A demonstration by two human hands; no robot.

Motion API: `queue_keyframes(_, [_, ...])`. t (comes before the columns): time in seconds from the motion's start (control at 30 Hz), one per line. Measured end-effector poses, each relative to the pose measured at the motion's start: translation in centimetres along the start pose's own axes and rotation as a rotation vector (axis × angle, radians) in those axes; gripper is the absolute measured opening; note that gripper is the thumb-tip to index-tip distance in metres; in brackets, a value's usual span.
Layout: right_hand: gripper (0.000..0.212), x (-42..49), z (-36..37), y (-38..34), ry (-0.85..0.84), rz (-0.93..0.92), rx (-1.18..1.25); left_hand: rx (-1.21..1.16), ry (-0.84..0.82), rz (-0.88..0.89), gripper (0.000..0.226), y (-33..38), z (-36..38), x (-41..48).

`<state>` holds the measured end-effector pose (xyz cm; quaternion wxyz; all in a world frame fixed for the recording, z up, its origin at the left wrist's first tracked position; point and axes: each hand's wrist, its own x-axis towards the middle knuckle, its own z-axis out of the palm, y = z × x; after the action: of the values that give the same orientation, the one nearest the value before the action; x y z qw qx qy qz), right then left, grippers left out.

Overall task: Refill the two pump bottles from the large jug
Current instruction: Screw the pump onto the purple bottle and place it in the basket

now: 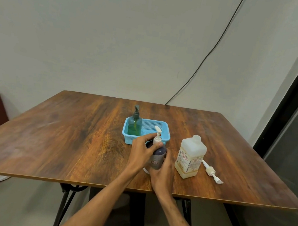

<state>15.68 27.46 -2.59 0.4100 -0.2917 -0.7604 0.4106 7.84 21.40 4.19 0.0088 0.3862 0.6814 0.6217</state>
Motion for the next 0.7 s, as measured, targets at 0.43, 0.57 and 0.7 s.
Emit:
queue_keyframes(0.43, [0.088, 1.9, 0.1, -1.7, -0.003, 0.051, 0.04, -0.031, 0.132, -0.006, 0.042, 0.6, -4.8, 2.4])
queue_keyframes(0.57, [0.084, 4.0, 0.3, -3.7, 0.013, 0.023, 0.079, -0.013, 0.16, -0.01, 0.04, 1.0, -6.1, 3.9])
queue_keyframes(0.7, [0.082, 6.9, 0.8, -5.5, 0.068, 0.016, 0.091, -0.019, 0.173, -0.011, 0.036, 0.7, -6.8, 4.9])
